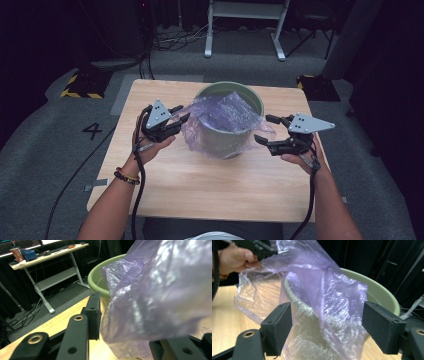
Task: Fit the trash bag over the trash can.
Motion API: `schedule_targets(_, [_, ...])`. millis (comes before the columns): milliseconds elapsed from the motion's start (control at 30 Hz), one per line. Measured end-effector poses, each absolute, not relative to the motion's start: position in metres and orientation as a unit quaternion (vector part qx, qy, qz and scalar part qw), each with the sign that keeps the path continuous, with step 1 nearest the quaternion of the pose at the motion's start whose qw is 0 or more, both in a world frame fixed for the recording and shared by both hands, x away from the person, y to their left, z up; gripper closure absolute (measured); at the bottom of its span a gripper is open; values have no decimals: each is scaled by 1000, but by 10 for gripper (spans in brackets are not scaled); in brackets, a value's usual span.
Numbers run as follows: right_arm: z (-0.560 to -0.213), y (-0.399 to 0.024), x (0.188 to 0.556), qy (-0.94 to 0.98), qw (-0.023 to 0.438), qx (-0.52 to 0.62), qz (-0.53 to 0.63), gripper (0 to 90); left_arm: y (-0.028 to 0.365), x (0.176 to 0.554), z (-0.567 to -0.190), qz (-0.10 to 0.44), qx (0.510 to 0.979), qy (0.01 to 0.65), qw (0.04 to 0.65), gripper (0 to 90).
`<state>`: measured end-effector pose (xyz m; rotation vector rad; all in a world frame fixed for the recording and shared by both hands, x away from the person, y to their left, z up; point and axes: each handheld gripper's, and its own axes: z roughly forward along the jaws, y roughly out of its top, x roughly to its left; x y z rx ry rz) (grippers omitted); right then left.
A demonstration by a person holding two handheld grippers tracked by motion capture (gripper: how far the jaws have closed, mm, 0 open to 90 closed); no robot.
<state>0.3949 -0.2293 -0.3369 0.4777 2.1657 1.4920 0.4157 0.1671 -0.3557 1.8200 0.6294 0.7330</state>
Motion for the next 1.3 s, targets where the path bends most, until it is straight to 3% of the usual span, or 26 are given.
schedule_targets(133, [-339, -220, 396, 801, 251, 176, 514, 259, 165, 416, -355, 308, 761, 257, 510, 649])
schedule_targets(233, [-342, -214, 403, 809, 276, 193, 482, 490, 165, 418, -353, 310, 761, 258, 508, 649])
schedule_targets(267, [-343, -214, 408, 808, 275, 200, 482, 629, 166, 419, -352, 311, 761, 258, 508, 649])
schedule_targets(300, [-342, -216, 410, 806, 270, 201, 487, 704, 167, 420, -352, 310, 762, 258, 507, 651])
schedule_targets(367, [-342, -217, 412, 804, 270, 205, 489, 755, 167, 421, -352, 314, 761, 257, 507, 655])
schedule_targets(400, [-340, -221, 414, 797, 264, 208, 502, 866, 168, 422, -351, 315, 762, 257, 504, 681])
schedule_targets(733, [-339, -238, 429, 762, 279, 278, 514, 900, 178, 440, -350, 319, 759, 284, 491, 690])
schedule_targets(1033, [-344, -246, 457, 742, 277, 336, 509, 898, 180, 464, -354, 311, 760, 313, 477, 583])
schedule_targets(1300, [-354, -243, 486, 736, 257, 371, 504, 898, 176, 481, -364, 295, 774, 323, 457, 686])
